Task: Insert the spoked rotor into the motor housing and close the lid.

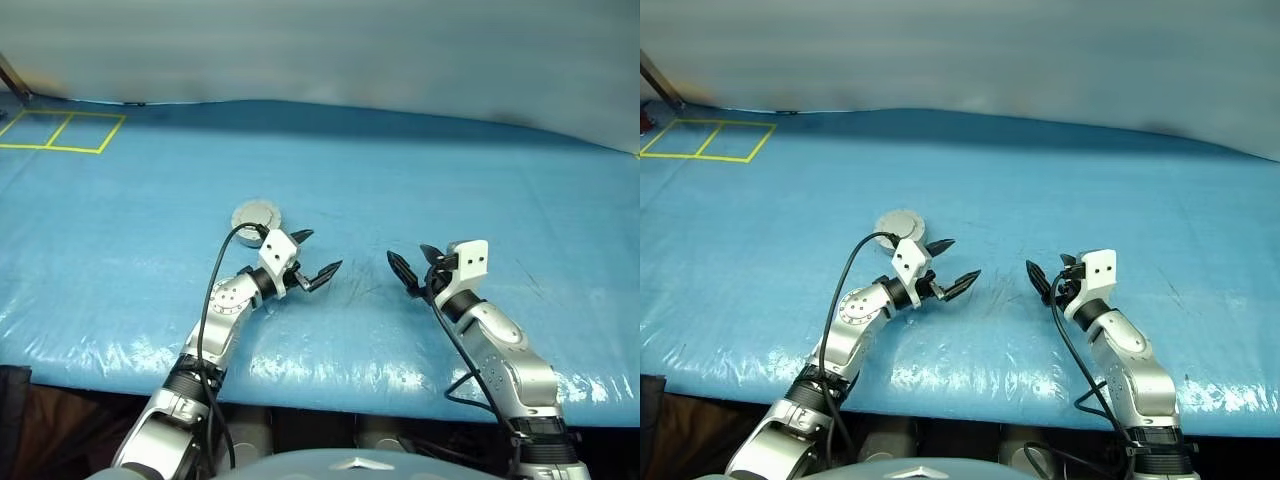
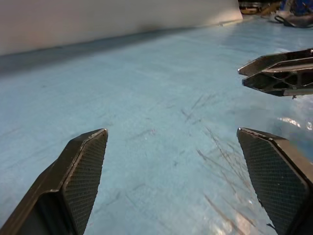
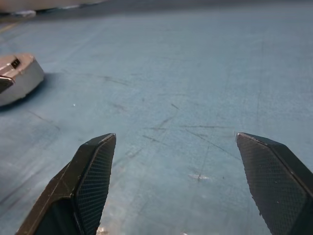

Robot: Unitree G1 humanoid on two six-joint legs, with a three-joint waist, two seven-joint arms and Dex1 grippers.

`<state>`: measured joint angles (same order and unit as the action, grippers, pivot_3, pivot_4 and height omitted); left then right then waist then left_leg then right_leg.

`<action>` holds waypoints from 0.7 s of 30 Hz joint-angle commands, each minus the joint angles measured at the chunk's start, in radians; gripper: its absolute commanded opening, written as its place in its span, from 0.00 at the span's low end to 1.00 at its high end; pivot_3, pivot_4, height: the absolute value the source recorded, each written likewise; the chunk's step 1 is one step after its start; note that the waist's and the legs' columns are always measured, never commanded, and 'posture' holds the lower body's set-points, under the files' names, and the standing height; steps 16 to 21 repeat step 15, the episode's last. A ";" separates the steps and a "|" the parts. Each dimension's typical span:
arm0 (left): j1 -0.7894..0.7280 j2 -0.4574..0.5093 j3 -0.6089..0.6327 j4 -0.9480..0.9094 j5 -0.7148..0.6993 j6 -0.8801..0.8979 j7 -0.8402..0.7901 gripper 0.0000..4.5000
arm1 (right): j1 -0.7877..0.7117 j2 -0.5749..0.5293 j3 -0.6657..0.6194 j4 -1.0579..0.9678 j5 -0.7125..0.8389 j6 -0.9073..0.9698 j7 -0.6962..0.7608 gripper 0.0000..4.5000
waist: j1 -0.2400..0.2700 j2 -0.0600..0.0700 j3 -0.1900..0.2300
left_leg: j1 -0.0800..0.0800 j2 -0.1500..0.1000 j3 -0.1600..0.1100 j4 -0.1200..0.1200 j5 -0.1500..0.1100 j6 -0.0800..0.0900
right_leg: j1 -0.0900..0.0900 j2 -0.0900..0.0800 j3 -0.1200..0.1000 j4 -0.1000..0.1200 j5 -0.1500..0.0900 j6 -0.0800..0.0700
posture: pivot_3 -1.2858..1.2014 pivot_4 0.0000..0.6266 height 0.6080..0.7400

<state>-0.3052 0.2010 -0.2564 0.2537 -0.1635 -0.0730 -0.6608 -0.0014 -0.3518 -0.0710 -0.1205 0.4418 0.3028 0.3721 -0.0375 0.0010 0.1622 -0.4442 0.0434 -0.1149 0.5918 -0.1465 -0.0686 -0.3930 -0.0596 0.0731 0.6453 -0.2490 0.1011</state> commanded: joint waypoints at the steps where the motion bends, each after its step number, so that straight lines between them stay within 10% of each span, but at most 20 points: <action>1: -0.010 -0.005 -0.011 -0.057 -0.004 0.015 -0.038 1.00 | -0.029 -0.012 -0.021 0.007 -0.010 -0.043 0.054 0.96 | 0.000 0.000 0.000 | 0.000 0.000 0.000 0.000 0.000 0.000 | 0.000 0.000 0.000 0.000 0.000 0.000 | 0.52 0.24 1.00; 21: 0.002 -0.014 0.022 -0.055 0.011 0.021 -0.014 1.00 | -0.018 0.016 -0.042 0.012 -0.086 -0.091 0.032 1.00 | 0.001 0.000 0.000 | 0.000 0.000 0.000 0.000 0.000 0.000 | 0.000 0.000 0.000 0.000 0.000 0.001 | 0.52 0.24 1.00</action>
